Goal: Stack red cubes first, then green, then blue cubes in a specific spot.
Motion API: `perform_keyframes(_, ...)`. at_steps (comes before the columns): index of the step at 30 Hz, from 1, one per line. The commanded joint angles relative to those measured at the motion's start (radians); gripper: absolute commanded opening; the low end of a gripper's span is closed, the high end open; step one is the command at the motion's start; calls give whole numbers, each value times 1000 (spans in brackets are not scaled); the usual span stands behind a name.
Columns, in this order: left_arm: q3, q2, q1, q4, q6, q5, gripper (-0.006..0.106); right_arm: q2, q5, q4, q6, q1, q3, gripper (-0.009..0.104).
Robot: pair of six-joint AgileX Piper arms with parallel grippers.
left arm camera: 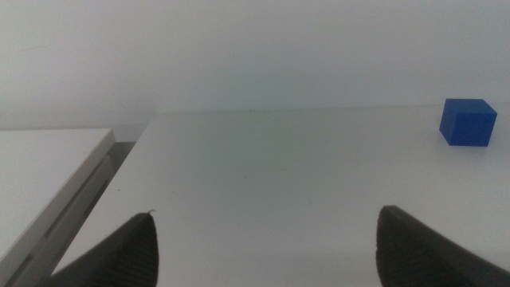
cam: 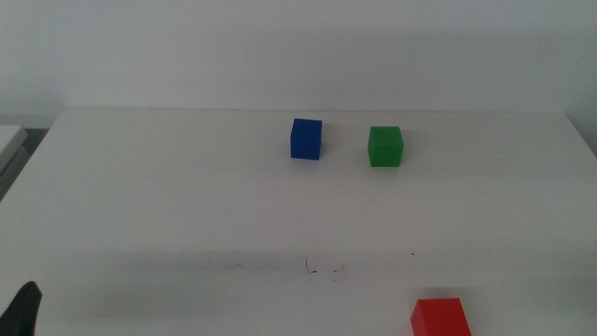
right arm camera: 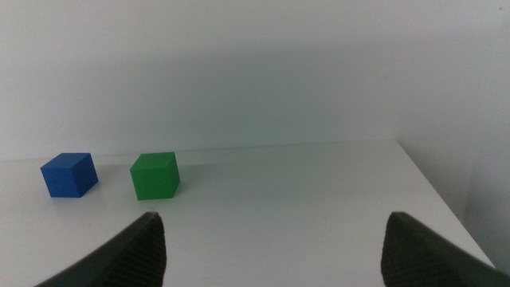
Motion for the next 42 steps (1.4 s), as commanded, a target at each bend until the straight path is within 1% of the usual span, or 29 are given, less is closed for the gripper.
perform_keyframes(1, 0, -3, -1, -4, 0, -14, 94, -5, 4, -8, -6, -7, 3, 93)
perform_keyframes(8, 0, -3, -1, -4, 0, -14, 94, -5, 17, -8, -6, -7, 3, 93)
perform_keyframes(9, 0, -3, -1, -4, 0, -14, 94, -5, 15, 6, 13, -7, 3, 93)
perform_keyframes(10, 0, -3, -1, -4, 0, -14, 94, -5, 15, 6, 23, -7, -3, 93)
perform_keyframes(14, 0, -3, -1, -4, 0, -14, 94, 43, 18, 12, 101, -7, -109, 93)
perform_keyframes(16, 0, -3, -1, -4, 0, -14, 94, 115, 63, 12, 144, -7, -178, 93)
perform_keyframes(18, 0, -3, -1, -4, 0, -14, 94, 212, 199, 12, 138, -7, -281, 93)
perform_keyframes(24, 0, -3, -1, -4, 0, -14, 94, 511, 699, 10, 98, -7, -581, 93)
perform_keyframes(26, 0, -3, -1, -4, 0, -14, 94, 577, 783, 8, 95, -7, -629, 93)
perform_keyframes(28, 0, -3, -1, -4, 0, -14, 94, 629, 781, 10, 99, -7, -642, 93)
perform_keyframes(32, 0, -3, -1, -4, 0, -14, 94, 689, 767, 50, 136, -7, -642, 93)
perform_keyframes(37, 0, -3, -1, -4, 0, -14, 94, 699, 767, 52, 136, -7, -642, 93)
perform_keyframes(42, 0, -3, -1, -4, 0, -14, 94, 699, 720, 54, 150, -7, -642, 93)
